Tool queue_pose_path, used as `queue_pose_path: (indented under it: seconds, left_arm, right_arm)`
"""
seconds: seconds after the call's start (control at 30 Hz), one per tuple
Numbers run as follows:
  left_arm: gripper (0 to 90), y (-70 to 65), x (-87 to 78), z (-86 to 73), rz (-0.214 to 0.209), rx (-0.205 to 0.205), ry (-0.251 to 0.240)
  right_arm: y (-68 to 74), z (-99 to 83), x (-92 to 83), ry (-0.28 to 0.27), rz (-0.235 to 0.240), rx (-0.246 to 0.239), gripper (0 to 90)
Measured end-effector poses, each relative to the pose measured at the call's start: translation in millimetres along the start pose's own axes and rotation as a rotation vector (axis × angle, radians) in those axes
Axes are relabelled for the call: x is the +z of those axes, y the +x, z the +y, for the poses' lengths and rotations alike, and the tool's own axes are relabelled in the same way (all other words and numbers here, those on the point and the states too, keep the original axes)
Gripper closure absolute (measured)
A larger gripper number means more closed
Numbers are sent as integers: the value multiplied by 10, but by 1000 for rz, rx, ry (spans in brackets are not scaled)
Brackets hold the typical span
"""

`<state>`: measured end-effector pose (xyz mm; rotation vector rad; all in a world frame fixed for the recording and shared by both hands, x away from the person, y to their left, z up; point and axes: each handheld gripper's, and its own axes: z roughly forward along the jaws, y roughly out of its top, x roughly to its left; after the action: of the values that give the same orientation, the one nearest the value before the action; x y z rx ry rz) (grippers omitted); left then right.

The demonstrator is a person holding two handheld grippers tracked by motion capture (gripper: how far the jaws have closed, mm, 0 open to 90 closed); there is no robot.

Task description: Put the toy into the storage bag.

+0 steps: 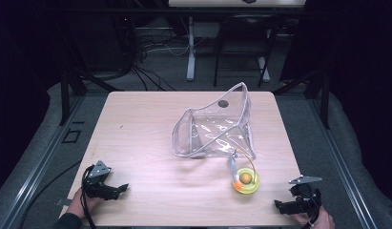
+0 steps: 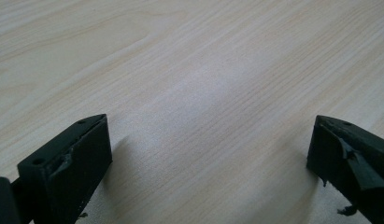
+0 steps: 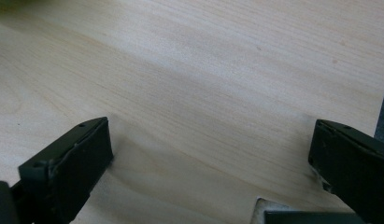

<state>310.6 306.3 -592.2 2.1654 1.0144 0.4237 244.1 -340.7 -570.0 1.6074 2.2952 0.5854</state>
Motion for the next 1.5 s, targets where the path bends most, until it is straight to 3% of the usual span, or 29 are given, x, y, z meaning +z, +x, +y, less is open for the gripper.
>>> queue_pose_path:
  seconds: [0.17,0.37,0.7,0.87,1.17,1.5]
  left_arm:
    - [0,0,0,0,0,0,0]
    - [0,0,0,-1,0,0,0]
    - [0,0,0,-1,1,0,0]
    - [0,0,0,-1,1,0,0]
    - [0,-1,0,-1,2,0,0]
    - [0,-1,-1,-1,2,-1,0]
  right_arm:
    - [19,16,-22,3,-21,-12,0]
    - [19,30,-72,-10,-1,-3,0]
    - [110,107,-192,-28,28,-32,0]
    - [206,180,-257,-32,39,-72,0]
    - [304,280,-354,-48,61,-98,0]
    - [480,531,-461,-82,98,-145,0]
